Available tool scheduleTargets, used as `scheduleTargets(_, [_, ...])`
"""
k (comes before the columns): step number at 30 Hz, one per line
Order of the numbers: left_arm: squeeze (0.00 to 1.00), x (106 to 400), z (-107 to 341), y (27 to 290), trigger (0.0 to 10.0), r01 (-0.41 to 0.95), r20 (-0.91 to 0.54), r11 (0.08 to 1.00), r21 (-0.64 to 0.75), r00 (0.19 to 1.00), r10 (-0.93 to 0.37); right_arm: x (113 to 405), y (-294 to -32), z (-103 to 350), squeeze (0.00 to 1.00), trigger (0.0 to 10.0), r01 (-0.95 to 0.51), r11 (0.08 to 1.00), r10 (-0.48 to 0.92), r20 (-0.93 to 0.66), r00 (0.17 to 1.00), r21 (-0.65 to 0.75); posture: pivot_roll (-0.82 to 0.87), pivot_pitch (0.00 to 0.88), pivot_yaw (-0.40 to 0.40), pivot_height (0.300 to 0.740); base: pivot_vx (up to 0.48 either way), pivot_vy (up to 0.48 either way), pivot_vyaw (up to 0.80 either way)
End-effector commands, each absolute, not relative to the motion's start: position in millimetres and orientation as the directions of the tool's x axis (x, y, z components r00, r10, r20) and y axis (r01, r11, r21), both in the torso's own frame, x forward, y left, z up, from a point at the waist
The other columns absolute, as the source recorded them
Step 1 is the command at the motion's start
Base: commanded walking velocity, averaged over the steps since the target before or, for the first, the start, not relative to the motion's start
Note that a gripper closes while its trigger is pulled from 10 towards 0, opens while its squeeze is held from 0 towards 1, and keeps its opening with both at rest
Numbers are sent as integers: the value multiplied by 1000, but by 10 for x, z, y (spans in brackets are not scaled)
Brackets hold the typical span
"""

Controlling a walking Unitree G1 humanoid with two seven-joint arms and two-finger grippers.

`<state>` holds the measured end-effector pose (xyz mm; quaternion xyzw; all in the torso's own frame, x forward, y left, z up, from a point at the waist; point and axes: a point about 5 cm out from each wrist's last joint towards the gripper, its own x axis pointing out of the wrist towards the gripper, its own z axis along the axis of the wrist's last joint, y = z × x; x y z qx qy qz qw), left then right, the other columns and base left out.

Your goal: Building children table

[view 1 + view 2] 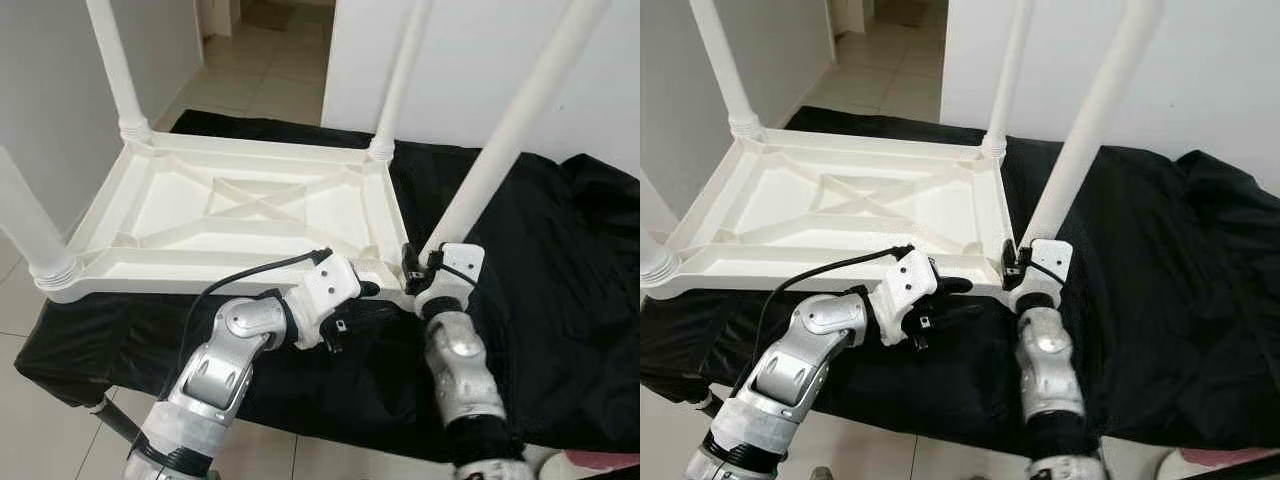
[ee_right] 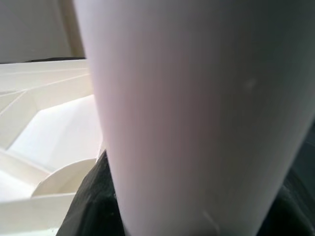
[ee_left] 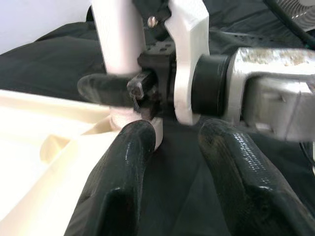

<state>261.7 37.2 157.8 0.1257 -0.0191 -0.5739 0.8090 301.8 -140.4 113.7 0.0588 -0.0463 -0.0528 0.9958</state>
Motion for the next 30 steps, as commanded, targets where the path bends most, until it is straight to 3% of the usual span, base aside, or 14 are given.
scheduleTargets(1, [0,2645,1570,324,10000,899,-93,375,226,403,-911,2958,-1319,990,0,10000,87,984,-89,7,996,154,-51,0,-51,740,0,0,0])
scheduleTargets(10, [0,2649,1587,327,10000,905,-94,360,228,389,-917,2901,-1360,1090,0,10000,65,990,-72,46,996,127,-58,0,-44,740,0,0,0])
scheduleTargets(11, [0,2654,1587,332,10000,904,-97,358,233,388,-917,2888,-1381,1117,706,10000,62,992,-69,61,996,114,-58,0,-41,740,0,0,0])
scheduleTargets(12, [0,2654,1587,332,10000,904,-97,358,233,388,-917,2888,-1381,1117,706,10000,62,992,-69,61,996,114,-58,0,-41,740,0,0,0])
scheduleTargets(13, [0,2657,1595,333,10000,904,-96,356,235,386,-917,2879,-1410,1150,1000,10000,47,992,-57,85,995,114,-52,0,-48,740,0,0,0])
scheduleTargets(25, [0,2727,1640,344,10000,891,-77,376,254,406,-911,2810,-1591,1215,1000,10000,-86,995,77,147,986,58,-65,0,-44,740,0,0,0])
scheduleTargets(26, [0,2738,1644,340,10000,892,-77,373,254,403,-912,2808,-1625,1224,0,10000,-143,989,134,155,979,47,-69,0,-39,740,0,0,0])
scheduleTargets(30, [0,2743,1647,338,10000,893,-78,370,255,400,-913,2803,-1646,1236,0,10000,-181,983,172,159,972,40,-71,0,-36,740,0,0,0])
